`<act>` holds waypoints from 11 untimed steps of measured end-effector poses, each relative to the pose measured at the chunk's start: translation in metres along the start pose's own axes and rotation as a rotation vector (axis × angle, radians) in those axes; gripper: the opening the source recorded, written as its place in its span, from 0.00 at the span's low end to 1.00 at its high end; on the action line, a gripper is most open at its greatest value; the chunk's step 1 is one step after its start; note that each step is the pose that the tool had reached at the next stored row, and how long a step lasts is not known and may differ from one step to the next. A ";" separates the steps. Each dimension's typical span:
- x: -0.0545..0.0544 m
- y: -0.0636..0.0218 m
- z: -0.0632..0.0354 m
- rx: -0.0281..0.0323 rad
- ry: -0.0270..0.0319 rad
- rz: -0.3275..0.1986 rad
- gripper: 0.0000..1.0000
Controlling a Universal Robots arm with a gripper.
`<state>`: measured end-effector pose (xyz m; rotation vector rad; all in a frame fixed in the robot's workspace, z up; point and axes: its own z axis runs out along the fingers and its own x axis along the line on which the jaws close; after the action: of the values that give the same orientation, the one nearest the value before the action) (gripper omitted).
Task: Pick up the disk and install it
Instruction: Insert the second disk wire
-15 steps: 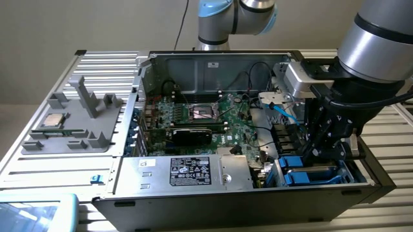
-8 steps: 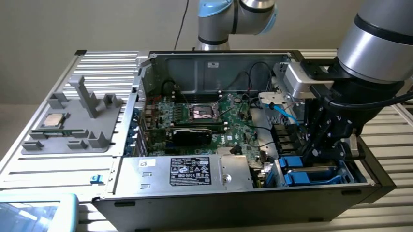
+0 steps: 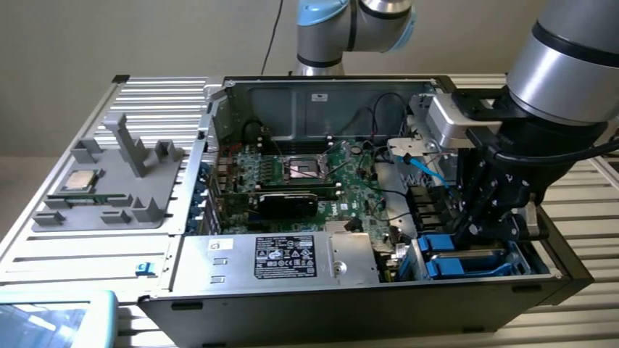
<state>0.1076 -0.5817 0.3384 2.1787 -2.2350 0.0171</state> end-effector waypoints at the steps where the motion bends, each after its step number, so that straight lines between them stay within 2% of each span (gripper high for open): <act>1: 0.000 0.0000 0.0000 0.0000 0.0000 0.000 0.16; 11: 0.000 -0.0003 0.0006 -0.0001 0.0000 0.000 0.16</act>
<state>0.1079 -0.5821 0.3378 2.1787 -2.2349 0.0171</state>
